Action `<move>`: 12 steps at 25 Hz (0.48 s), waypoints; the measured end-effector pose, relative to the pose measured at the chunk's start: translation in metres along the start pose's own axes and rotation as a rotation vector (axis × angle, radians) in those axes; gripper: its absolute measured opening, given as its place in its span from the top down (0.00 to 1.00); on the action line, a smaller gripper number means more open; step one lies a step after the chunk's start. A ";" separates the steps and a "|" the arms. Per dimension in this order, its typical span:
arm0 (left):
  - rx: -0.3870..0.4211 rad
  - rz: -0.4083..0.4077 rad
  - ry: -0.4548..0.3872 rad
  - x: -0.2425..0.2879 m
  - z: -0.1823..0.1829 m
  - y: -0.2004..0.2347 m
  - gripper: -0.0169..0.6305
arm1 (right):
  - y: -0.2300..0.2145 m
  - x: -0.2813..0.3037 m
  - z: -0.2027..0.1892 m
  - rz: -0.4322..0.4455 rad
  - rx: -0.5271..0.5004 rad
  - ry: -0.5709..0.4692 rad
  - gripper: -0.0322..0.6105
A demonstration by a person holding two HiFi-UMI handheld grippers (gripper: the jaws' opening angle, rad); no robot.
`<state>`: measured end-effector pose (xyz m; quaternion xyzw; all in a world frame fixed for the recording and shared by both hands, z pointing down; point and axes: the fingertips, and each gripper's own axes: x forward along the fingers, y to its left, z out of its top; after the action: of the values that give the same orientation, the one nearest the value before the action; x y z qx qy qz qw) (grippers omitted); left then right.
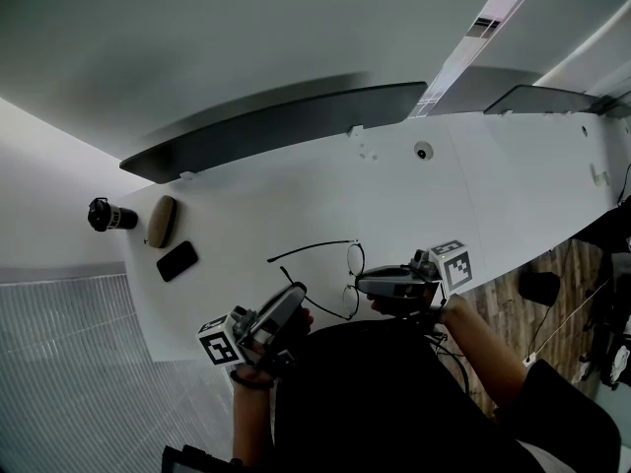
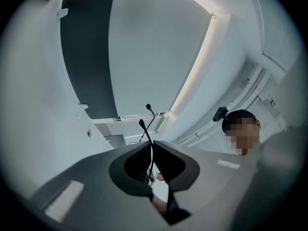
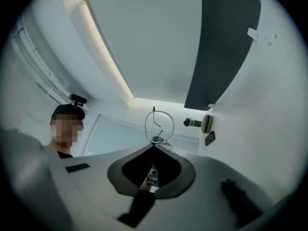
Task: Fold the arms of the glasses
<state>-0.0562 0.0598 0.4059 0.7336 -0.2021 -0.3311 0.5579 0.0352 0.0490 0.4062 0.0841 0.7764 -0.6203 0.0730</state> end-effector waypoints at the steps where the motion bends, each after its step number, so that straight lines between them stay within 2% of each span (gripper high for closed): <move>1: -0.007 0.007 0.007 0.001 0.000 0.002 0.94 | -0.001 0.001 -0.001 -0.001 0.003 0.003 0.93; 7: -0.063 0.013 0.041 0.017 -0.004 0.011 0.93 | -0.004 0.004 -0.007 0.000 0.023 0.023 0.93; 12: -0.079 0.024 0.126 0.035 -0.015 0.012 0.93 | -0.003 0.010 -0.013 0.005 0.030 0.064 0.93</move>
<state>-0.0199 0.0436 0.4104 0.7281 -0.1621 -0.2852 0.6018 0.0250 0.0613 0.4100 0.1071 0.7686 -0.6288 0.0486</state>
